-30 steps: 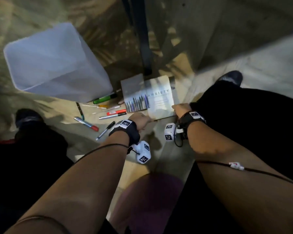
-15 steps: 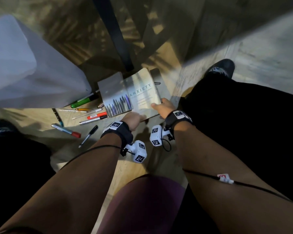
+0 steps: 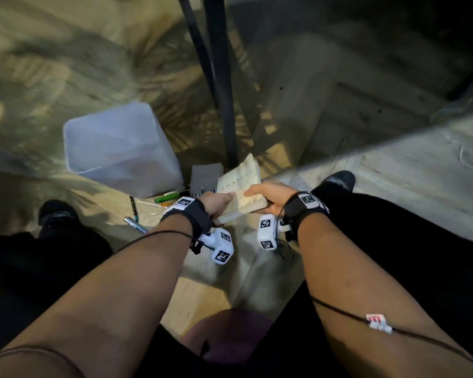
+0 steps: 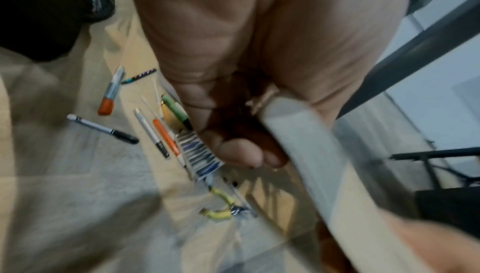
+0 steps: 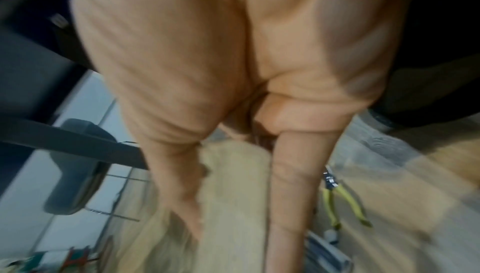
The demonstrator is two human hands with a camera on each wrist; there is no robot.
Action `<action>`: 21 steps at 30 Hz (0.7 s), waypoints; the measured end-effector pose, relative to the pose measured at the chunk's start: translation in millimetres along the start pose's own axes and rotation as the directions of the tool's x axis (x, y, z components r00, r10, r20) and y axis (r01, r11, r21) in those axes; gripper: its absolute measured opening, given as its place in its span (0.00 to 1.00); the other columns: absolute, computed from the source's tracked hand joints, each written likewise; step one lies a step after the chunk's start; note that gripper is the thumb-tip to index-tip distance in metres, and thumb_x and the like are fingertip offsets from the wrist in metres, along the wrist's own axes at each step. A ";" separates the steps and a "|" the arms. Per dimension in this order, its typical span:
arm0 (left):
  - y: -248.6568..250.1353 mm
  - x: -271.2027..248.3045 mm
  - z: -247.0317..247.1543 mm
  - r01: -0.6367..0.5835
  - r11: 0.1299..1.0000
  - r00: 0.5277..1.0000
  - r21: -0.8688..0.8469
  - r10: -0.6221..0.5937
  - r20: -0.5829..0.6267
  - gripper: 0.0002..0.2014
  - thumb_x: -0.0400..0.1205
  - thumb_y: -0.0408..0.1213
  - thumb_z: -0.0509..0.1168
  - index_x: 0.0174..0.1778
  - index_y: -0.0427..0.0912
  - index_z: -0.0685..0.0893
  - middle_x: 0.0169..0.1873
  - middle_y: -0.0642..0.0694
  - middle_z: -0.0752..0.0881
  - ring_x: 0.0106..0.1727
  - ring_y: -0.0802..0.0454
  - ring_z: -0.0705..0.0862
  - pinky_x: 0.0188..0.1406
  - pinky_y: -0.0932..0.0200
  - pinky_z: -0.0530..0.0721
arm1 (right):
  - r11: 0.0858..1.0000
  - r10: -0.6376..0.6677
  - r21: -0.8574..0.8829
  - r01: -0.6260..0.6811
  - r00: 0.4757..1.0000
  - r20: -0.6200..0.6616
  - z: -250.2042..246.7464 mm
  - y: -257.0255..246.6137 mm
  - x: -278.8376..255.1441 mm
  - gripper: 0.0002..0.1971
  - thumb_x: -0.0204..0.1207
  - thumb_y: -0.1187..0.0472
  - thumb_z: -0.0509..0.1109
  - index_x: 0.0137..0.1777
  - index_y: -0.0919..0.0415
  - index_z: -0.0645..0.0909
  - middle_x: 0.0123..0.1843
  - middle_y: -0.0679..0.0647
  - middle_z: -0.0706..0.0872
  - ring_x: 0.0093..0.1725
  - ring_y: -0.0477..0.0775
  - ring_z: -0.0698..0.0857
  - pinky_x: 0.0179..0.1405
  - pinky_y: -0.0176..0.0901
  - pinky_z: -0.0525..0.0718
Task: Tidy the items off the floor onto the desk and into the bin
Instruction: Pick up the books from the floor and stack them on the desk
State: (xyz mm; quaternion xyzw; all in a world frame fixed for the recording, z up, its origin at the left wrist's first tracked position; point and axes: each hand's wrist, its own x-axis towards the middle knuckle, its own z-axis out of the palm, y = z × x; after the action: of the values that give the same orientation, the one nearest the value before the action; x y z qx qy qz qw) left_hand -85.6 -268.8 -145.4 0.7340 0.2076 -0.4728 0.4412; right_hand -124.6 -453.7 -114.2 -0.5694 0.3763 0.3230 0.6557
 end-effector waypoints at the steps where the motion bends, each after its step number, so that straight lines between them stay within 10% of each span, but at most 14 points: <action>1: 10.2 -24.9 -12.2 -0.011 0.999 1.000 -0.032 0.011 0.004 0.33 0.74 0.56 0.78 0.61 0.30 0.86 0.38 0.37 0.91 0.36 0.40 0.91 0.37 0.47 0.91 | 1.000 -0.015 -0.011 0.015 1.000 0.007 5.3 -7.7 -17.8 0.18 0.77 0.71 0.77 0.66 0.71 0.83 0.60 0.69 0.92 0.51 0.60 0.94 0.43 0.51 0.96; 4: 31.3 -105.8 -46.9 -0.130 0.988 0.991 -0.085 0.130 0.002 0.15 0.80 0.41 0.76 0.48 0.29 0.87 0.29 0.38 0.89 0.22 0.48 0.87 0.19 0.60 0.85 | 0.996 -0.078 -0.034 0.080 0.996 0.038 28.9 -31.8 -73.5 0.05 0.81 0.76 0.72 0.53 0.71 0.79 0.51 0.59 0.91 0.46 0.57 0.91 0.38 0.48 0.94; 10: 16.6 -235.5 -114.0 -0.463 0.885 0.886 -0.042 0.462 -0.048 0.23 0.77 0.37 0.79 0.68 0.42 0.84 0.60 0.43 0.91 0.59 0.44 0.90 0.60 0.44 0.89 | 0.932 -0.230 -0.223 0.285 0.942 0.242 87.6 -64.3 -178.4 0.21 0.81 0.71 0.75 0.71 0.55 0.82 0.63 0.61 0.89 0.40 0.56 0.93 0.30 0.45 0.94; 15: -24.9 -356.6 -160.2 -0.451 0.887 0.891 -0.097 0.454 0.012 0.39 0.69 0.45 0.85 0.72 0.61 0.72 0.62 0.42 0.84 0.38 0.48 0.89 0.29 0.53 0.87 | 0.786 -0.286 -0.388 0.481 0.840 0.462 129.3 -80.9 -281.0 0.16 0.80 0.60 0.79 0.66 0.51 0.87 0.46 0.59 0.90 0.25 0.54 0.84 0.19 0.38 0.85; 21: -30.9 -512.6 -201.2 -0.635 0.729 0.750 0.255 0.661 -0.022 0.37 0.62 0.69 0.80 0.68 0.80 0.77 0.68 0.57 0.83 0.57 0.55 0.90 0.60 0.50 0.89 | 0.488 -0.519 -0.402 0.775 0.627 0.580 166.7 -123.7 -411.2 0.15 0.74 0.53 0.83 0.60 0.51 0.93 0.53 0.55 0.93 0.46 0.48 0.87 0.49 0.42 0.82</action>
State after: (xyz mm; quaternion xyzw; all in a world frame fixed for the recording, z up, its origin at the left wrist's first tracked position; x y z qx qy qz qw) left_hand -244.4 -25.2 323.2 0.8313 -0.0940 -0.2682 0.4777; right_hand -207.2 -304.4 313.6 -0.7756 -0.1368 0.2532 0.5617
